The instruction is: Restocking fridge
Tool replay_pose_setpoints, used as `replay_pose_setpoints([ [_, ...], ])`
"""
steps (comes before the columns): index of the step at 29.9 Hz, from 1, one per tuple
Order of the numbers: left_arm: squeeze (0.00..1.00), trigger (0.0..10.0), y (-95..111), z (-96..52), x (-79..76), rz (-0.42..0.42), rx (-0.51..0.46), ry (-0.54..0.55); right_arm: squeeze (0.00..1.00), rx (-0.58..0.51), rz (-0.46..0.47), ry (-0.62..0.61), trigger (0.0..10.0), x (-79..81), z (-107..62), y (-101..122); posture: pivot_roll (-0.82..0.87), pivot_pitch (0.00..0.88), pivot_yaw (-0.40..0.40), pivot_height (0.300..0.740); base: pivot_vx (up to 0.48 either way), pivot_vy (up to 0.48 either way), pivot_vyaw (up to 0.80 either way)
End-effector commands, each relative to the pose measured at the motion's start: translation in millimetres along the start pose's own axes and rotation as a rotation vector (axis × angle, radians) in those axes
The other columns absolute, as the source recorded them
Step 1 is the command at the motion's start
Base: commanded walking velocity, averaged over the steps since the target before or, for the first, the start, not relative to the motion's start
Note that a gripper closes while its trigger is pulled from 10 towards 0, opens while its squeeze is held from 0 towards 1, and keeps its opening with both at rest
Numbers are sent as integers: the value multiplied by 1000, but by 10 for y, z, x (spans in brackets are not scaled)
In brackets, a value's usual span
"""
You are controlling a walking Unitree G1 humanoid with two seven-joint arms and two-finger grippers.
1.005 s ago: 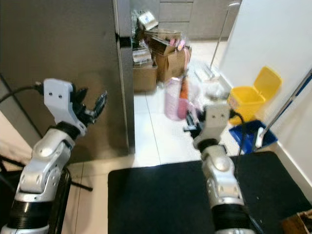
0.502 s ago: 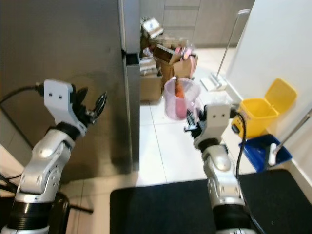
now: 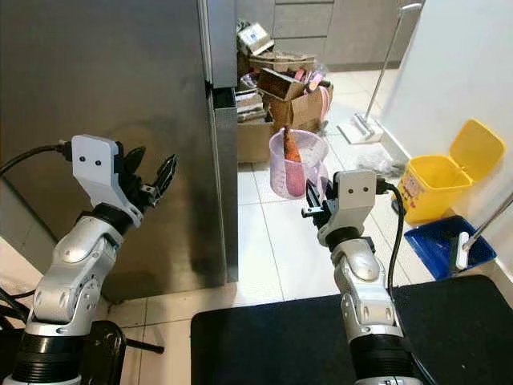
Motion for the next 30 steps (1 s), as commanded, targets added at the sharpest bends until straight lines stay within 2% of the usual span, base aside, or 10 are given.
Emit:
replay_pose_setpoints([
  [1,0,10000,-11,-14,-25,9,5,-10,0,-8,-7,-4,10000,-15,-18,12,-30,129,-3,740,0,0,0],
  [11,0,10000,-73,-10,-5,40,28,2,0,2,9,23,10000,111,-40,-42,-30,124,-1,740,248,-284,0],
  [23,0,10000,-100,-7,17,36,42,14,0,1,8,15,10000,82,-40,-37,-32,126,3,740,359,-312,0],
  [30,0,10000,-130,1,82,43,61,54,0,2,7,14,10000,81,-46,-38,-31,128,2,740,79,0,0],
])
Point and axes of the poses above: a point about 5 cm out from each wrist's last joint towards the gripper, its own z axis pointing out of the wrist towards the gripper, its own y axis along the axis of the wrist's last joint, x = y × z, the point moved 6 cm from there along z, pointing out of the wrist towards the gripper, and after that the axes turned 2 degrees about z, right-handed, at the moved point
